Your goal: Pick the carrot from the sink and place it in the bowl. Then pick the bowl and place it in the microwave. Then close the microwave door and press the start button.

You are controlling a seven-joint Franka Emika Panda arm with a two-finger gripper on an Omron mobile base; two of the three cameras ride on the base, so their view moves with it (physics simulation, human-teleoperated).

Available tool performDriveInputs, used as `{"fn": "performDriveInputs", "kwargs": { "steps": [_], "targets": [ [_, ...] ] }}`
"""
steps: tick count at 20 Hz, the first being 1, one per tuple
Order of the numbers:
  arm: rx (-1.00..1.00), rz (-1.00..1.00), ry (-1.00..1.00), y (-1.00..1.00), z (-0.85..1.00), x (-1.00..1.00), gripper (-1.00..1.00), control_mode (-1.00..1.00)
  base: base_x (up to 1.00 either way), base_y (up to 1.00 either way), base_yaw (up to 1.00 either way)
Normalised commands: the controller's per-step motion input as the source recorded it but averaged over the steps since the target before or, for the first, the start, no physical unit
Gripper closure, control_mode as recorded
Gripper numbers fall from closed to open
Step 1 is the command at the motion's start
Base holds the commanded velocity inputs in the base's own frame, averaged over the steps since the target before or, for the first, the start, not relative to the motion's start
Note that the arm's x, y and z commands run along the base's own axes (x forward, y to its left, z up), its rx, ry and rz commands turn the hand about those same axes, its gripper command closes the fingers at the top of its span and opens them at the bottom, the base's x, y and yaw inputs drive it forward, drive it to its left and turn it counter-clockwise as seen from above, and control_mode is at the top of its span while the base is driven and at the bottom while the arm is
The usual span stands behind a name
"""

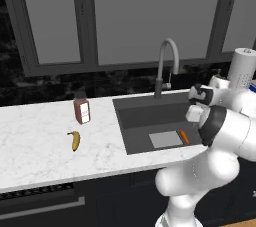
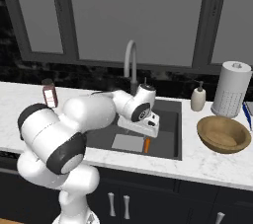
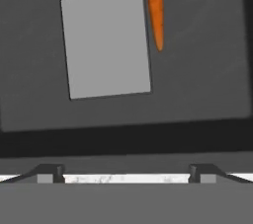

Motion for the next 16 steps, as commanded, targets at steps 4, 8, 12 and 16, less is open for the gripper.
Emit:
{"fn": "performDriveInputs", "kwargs": {
  "steps": [4,8,12,16],
  "targets": [
    [0.01,-0.04,0.21,-0.26,-0.41,0.45,-1.0,-1.0,0.0,0.0,0.0],
    [0.0,-0.03,0.19,-0.23,-0.5,0.41,-1.0,-1.0,0.0,0.0,0.0],
    [0.03,0.0,0.11,-0.2,-0.44,0.39,-1.0,-1.0,0.0,0.0,0.0],
    [0.11,0.02,-0.01,-0.23,-0.34,0.37,-1.0,-1.0,0.0,0.0,0.0]
  ]
}}
